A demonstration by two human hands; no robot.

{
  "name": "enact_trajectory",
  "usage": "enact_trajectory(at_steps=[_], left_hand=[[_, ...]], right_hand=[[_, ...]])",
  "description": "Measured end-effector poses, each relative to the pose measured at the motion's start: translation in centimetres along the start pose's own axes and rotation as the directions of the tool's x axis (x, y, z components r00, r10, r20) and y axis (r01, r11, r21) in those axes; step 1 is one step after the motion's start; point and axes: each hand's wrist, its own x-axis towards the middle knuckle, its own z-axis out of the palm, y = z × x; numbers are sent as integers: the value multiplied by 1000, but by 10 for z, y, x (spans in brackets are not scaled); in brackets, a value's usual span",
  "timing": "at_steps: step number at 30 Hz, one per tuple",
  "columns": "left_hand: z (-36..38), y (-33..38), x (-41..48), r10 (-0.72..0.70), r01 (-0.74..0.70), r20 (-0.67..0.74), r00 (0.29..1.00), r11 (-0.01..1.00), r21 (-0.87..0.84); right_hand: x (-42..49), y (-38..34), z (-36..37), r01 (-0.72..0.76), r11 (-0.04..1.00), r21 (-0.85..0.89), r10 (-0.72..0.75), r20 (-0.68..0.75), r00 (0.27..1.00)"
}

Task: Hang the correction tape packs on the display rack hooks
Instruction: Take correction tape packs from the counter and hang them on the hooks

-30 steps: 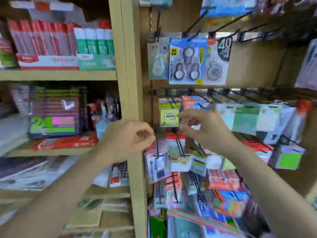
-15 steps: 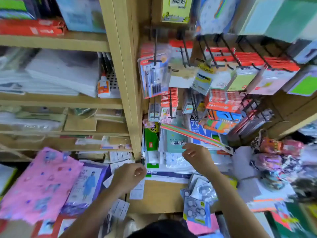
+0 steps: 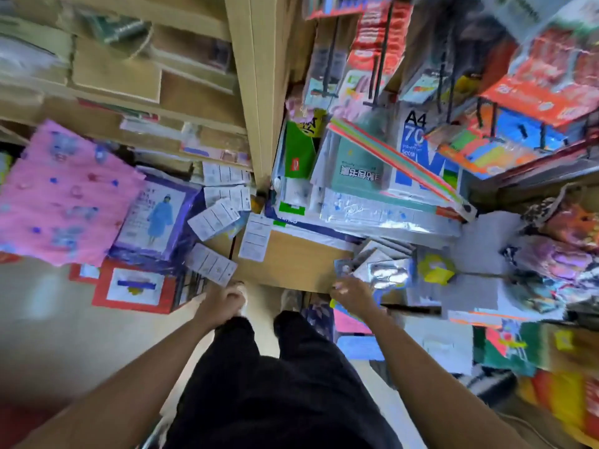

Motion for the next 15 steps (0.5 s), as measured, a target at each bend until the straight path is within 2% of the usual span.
enact_trajectory(at_steps=[2,5,7,10,13,15], left_hand=[[4,6,0,-36,37,26,999,999,-28],[15,6,13,-70,72,58,996,997,-28],[26,1,26,-99,102,76,992,994,-37],[49,-6,44,-152,158,109,982,986,-48],[73,-10,55,-184,193,165,969,981,-37],[90,-13,57,-171,181,205,964,983,-28]], right_hand=[[20,21,17,-61,998,-18,61,0,998],[50,56,38,-124,983,-138,137,89,987],[71,81,48,-193,975,-107,202,81,976],[100,127,62,-318,946,62,316,43,948],[118,163,74,-464,797,387,511,-21,859],[126,182,82,-547,721,425,627,-67,776]])
